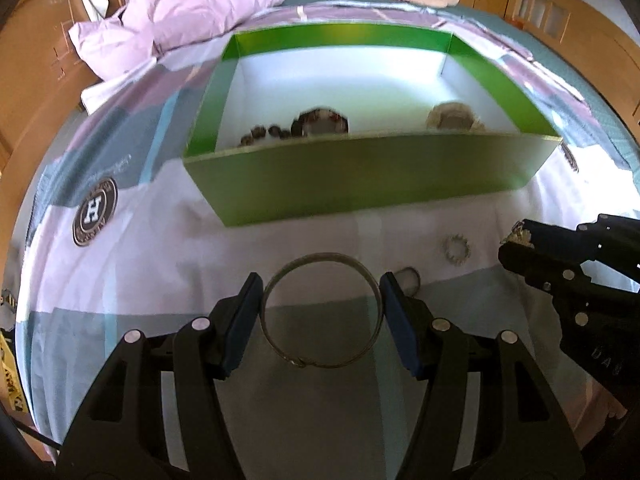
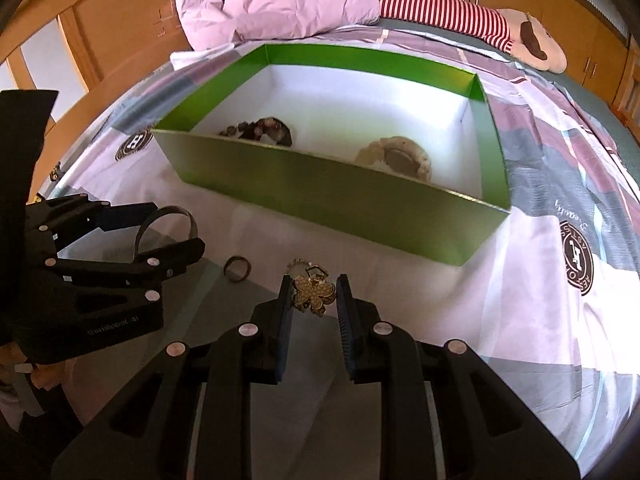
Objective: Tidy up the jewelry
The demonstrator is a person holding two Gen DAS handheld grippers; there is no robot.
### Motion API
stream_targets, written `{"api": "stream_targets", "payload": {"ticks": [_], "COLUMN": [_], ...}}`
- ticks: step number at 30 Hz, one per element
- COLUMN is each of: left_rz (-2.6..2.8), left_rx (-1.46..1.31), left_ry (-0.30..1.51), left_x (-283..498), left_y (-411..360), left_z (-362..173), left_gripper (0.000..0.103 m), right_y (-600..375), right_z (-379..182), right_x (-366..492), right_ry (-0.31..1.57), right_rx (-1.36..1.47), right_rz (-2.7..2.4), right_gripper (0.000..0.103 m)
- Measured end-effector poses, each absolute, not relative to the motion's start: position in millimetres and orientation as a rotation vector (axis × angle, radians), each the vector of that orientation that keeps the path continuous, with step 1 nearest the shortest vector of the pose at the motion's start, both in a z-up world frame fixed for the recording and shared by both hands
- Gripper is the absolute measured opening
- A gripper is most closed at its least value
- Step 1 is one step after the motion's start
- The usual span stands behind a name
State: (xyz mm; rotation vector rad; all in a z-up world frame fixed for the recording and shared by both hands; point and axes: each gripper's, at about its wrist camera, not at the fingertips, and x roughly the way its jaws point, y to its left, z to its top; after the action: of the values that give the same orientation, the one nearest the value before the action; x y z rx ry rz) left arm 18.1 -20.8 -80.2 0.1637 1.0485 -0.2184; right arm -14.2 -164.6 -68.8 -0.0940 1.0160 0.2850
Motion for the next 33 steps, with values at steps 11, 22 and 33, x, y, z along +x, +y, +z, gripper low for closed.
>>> {"api": "stream_targets", "payload": {"ticks": [11, 22, 33], "left_rz": [-0.244, -0.274, -0.277], "left_rx": [0.153, 0.183, 0.181], "left_ry": [1.137, 1.119, 1.122], "left_x": [16, 13, 14], "left_y": [-23, -34, -34], "left_z": [-100, -103, -103], "left_gripper": [0.061, 0.064, 0.065], "right_y": [-161, -169, -166], "right_z": [-84, -93, -96], "right_x": [-12, -10, -9], "right_ry": [1.081, 1.125, 1.133], "right_rx": [-0.176, -0.175, -0.176], "right_rz": [0.236, 0.219, 0.216], "right_gripper": [0.022, 0.022, 0.022]}}
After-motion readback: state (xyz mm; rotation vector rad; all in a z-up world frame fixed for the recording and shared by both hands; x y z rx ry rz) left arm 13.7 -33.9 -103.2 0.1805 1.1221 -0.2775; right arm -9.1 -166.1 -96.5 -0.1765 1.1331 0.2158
